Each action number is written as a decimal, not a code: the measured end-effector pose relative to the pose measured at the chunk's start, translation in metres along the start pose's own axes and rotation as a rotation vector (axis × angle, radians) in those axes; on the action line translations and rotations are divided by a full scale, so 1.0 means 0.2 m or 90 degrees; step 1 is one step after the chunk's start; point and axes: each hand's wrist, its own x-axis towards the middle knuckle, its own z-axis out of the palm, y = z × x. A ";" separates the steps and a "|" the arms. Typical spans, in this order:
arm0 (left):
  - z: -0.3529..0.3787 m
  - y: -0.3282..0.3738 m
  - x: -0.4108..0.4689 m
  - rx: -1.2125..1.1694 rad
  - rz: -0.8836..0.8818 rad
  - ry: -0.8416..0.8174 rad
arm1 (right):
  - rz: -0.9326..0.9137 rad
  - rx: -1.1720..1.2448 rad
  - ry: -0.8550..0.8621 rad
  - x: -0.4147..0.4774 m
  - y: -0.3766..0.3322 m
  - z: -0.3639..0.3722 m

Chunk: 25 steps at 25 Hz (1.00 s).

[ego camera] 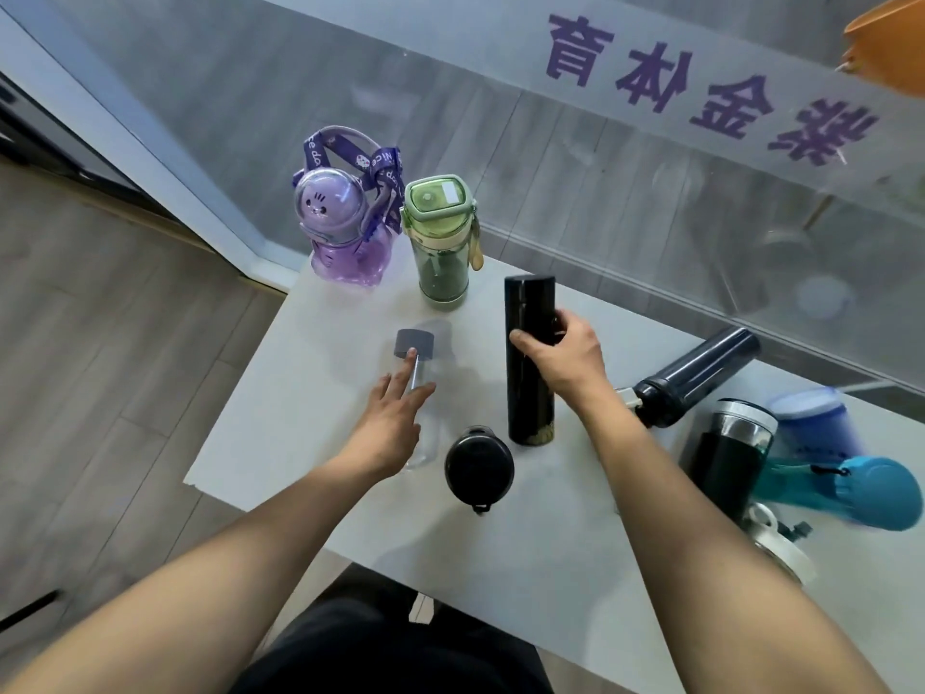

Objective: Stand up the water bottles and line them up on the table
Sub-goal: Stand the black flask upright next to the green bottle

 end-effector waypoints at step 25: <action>-0.08 0.03 -0.04 -0.086 -0.099 0.016 | -0.155 0.106 0.163 0.01 -0.10 -0.03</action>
